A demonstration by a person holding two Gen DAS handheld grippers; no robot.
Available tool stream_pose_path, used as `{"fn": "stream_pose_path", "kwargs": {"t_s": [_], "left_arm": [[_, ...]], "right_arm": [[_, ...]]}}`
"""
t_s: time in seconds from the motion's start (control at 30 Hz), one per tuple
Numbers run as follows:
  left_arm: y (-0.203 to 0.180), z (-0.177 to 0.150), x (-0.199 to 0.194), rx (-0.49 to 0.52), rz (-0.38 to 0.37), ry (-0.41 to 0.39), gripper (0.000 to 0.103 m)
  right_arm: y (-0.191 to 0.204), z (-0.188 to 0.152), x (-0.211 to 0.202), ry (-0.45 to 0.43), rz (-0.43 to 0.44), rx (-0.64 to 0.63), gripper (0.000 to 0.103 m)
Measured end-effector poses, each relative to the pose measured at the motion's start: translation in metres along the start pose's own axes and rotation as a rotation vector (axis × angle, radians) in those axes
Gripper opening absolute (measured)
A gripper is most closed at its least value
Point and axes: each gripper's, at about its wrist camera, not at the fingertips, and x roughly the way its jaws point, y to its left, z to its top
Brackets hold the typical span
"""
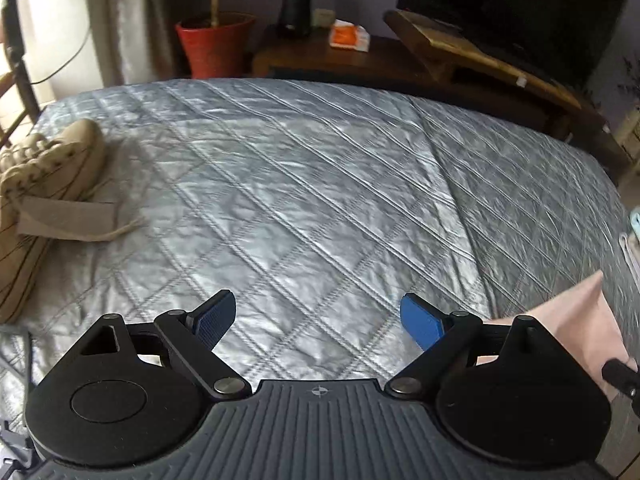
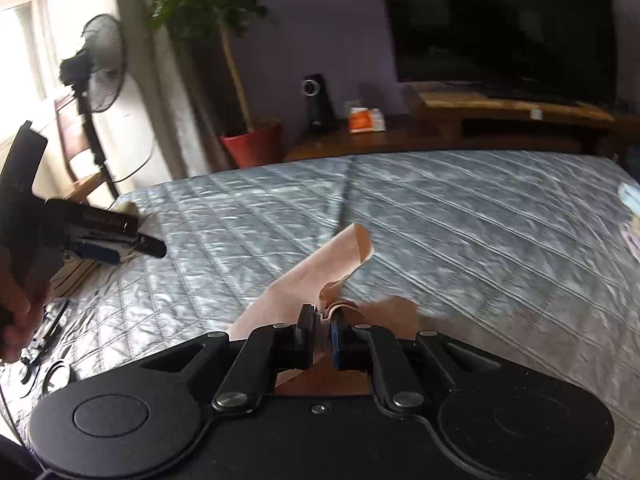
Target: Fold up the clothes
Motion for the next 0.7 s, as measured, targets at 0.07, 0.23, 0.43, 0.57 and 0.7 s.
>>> {"fn": "stream_pose_path", "kwargs": {"t_s": [0.07, 0.23, 0.43, 0.57, 0.7], "left_arm": [[-0.008, -0.001, 0.003, 0.014, -0.006, 0.004, 0.093], [-0.028, -0.003, 0.011, 0.053, -0.021, 0.017, 0.093], [-0.043, -0.008, 0.019, 0.101, -0.024, 0.037, 0.093], [-0.053, -0.015, 0.025, 0.159, 0.001, 0.057, 0.093], [-0.057, -0.02, 0.027, 0.199, 0.007, 0.063, 0.093]], "right_arm": [[-0.01, -0.002, 0.001, 0.005, -0.013, 0.025, 0.007], [-0.039, -0.013, 0.018, 0.108, -0.04, 0.104, 0.011], [-0.06, -0.024, 0.009, 0.071, -0.17, 0.149, 0.015], [-0.031, -0.007, 0.004, -0.01, -0.117, 0.008, 0.035], [-0.012, 0.005, 0.023, 0.026, -0.022, -0.028, 0.033]]}}
